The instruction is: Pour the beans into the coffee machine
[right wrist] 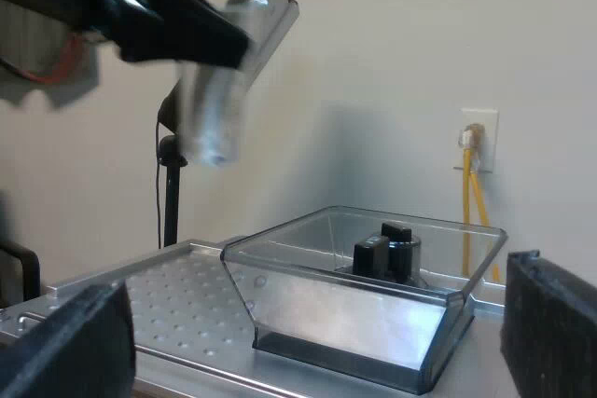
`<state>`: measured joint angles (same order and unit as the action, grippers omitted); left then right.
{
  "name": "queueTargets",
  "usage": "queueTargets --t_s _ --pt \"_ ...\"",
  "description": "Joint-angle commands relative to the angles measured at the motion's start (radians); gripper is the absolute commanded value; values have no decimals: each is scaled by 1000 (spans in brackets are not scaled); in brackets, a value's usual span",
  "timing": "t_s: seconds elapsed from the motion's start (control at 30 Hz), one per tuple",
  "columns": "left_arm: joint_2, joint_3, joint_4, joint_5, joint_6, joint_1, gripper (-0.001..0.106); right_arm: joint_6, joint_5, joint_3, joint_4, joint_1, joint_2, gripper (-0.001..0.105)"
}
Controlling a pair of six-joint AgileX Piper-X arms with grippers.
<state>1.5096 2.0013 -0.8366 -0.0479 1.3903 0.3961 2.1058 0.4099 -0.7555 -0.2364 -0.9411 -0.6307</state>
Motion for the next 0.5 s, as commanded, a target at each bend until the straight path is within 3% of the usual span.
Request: queueTargets --t_s 0.03,0.1,0.23,0.5 --pt "-33 9 -21 16 28 -32 1 -15 -5 -11 -5 -1 10 81" --pt "-42 9 -35 16 28 -47 1 -43 -18 -11 4 -1 10 81" --pt "-97 9 -88 5 30 -155 1 -79 -73 -25 107 -1 10 81" --pt "-171 7 -113 -115 91 -317 1 -121 -221 -45 218 -1 10 81"
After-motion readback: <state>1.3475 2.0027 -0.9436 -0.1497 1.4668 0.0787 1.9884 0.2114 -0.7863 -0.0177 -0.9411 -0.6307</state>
